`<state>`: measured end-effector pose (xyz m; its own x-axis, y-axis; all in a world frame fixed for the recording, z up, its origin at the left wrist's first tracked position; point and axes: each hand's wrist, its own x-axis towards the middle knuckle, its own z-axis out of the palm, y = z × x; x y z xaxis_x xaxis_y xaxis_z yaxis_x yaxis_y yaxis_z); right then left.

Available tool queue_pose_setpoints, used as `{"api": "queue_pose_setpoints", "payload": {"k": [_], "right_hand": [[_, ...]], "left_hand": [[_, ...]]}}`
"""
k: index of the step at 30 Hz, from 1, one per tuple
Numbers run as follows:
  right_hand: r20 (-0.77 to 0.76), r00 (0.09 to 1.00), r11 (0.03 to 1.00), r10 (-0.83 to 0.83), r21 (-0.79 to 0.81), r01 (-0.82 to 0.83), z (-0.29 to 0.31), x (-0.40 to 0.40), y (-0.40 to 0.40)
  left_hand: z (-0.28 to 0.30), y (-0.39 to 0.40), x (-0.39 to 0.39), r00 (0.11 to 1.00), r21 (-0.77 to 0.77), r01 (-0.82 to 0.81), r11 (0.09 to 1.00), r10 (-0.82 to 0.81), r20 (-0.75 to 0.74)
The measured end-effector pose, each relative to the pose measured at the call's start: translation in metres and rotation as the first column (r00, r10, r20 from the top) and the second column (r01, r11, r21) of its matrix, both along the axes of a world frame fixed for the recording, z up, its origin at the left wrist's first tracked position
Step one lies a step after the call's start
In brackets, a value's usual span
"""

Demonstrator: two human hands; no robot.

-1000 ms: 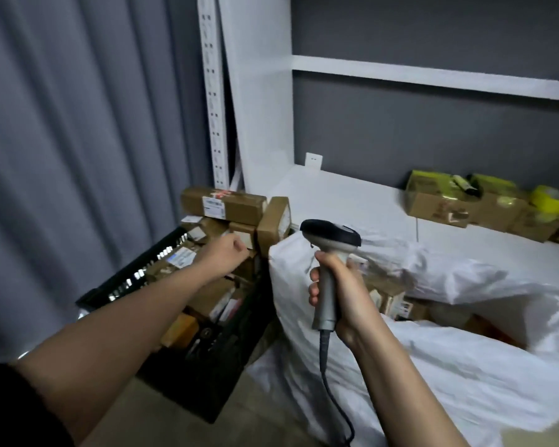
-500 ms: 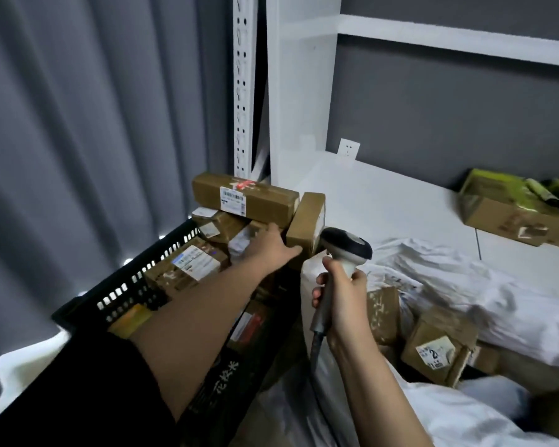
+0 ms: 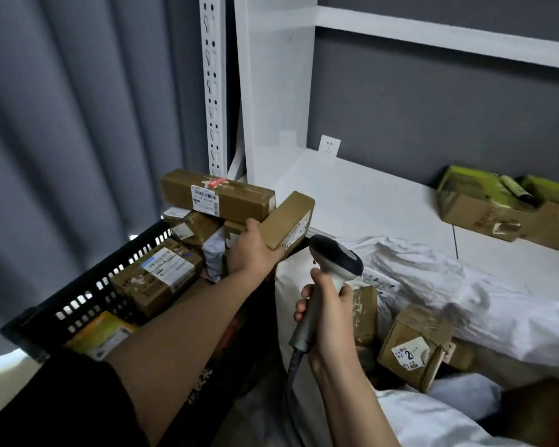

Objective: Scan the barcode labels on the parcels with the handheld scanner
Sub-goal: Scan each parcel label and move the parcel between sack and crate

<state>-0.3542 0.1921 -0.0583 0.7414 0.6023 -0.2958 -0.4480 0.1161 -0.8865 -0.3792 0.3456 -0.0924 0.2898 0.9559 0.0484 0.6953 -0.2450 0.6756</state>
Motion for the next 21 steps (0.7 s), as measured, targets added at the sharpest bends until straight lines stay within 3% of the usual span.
{"api": "queue_pose_setpoints", "payload": {"k": [4,6,9,12,17,21], "right_hand": [[0.054,0.998,0.996,0.037,0.082,-0.041,0.026,-0.025,-0.033],[0.115,0.992,0.990,0.055,0.123,-0.070,0.037,-0.039,-0.055],[0.185,0.980,0.980,0.076,0.165,-0.108,0.049,-0.060,-0.091],[0.245,0.961,0.970,0.124,0.172,-0.169,0.055,-0.083,-0.125],[0.265,0.950,0.969,0.165,0.135,-0.206,0.055,-0.112,-0.164],[0.351,0.902,0.951,0.252,0.082,-0.298,0.055,-0.123,-0.184]], "left_hand": [[0.038,-0.035,-0.060,0.996,0.229,0.044,0.972,-0.059,0.059],[0.061,-0.055,-0.096,0.985,0.267,0.023,0.963,-0.067,0.156],[0.090,-0.086,-0.146,0.910,0.112,0.004,0.994,-0.050,0.412],[0.107,-0.110,-0.188,0.793,-0.114,-0.003,0.994,0.071,0.605],[0.111,-0.131,-0.228,0.709,-0.383,0.013,0.924,0.261,0.655],[0.108,-0.138,-0.247,0.698,-0.513,0.153,0.845,0.275,0.661]]}}
